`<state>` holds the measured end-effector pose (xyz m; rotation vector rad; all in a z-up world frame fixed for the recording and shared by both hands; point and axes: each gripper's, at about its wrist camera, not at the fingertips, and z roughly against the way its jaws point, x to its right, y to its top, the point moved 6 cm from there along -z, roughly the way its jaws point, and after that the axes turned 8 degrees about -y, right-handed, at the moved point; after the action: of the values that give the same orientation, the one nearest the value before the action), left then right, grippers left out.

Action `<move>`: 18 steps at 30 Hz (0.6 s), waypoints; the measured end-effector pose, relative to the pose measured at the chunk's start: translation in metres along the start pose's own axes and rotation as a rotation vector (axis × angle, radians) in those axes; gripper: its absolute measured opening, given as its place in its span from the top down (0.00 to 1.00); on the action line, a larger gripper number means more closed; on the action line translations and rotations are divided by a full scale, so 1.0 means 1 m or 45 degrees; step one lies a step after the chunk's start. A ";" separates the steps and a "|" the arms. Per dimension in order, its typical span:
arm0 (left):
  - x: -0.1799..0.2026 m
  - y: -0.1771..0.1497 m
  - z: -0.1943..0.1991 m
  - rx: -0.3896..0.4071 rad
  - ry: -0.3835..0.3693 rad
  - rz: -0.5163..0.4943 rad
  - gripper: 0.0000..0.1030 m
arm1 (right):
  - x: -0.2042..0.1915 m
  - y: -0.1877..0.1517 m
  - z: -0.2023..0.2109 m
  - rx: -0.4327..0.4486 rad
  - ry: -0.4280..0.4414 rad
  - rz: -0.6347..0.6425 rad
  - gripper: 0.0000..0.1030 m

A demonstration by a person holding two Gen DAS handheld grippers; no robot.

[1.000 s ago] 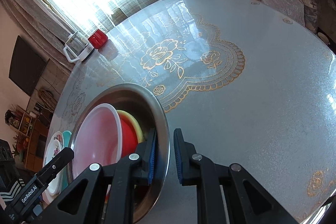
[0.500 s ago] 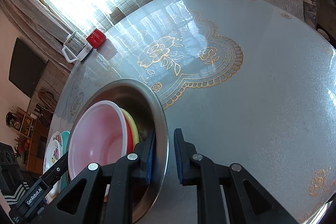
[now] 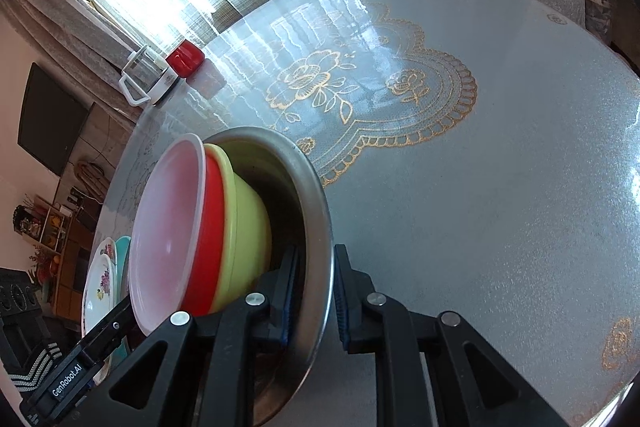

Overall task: Organize plates and bowls
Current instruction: 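Lift the steel bowl and carry it over the plate stack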

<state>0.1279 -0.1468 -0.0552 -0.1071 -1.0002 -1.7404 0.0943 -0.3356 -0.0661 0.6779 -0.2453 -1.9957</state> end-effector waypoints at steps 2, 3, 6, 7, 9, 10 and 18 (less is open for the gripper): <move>0.002 0.000 0.000 0.007 0.014 -0.020 0.81 | -0.001 -0.001 0.000 -0.005 0.003 -0.003 0.86; 0.003 -0.001 0.001 0.013 0.031 -0.042 0.81 | -0.002 -0.001 -0.001 -0.010 0.010 -0.001 0.87; 0.008 -0.005 0.003 0.028 0.058 -0.095 0.80 | -0.007 -0.004 0.000 -0.004 0.009 0.031 0.90; 0.009 -0.005 0.003 0.031 0.059 -0.105 0.80 | -0.009 -0.004 0.001 0.005 -0.006 0.053 0.90; 0.012 -0.006 0.006 0.042 0.070 -0.131 0.80 | -0.008 -0.006 0.001 0.007 -0.013 0.063 0.90; 0.012 -0.007 0.007 0.048 0.075 -0.144 0.80 | -0.006 -0.006 0.002 0.003 -0.004 0.057 0.90; 0.018 -0.006 0.016 0.088 0.081 -0.199 0.81 | -0.005 -0.011 0.004 -0.016 -0.004 0.063 0.90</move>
<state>0.1091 -0.1497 -0.0391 0.0723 -1.0443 -1.8367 0.0852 -0.3262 -0.0655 0.6552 -0.2489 -1.9495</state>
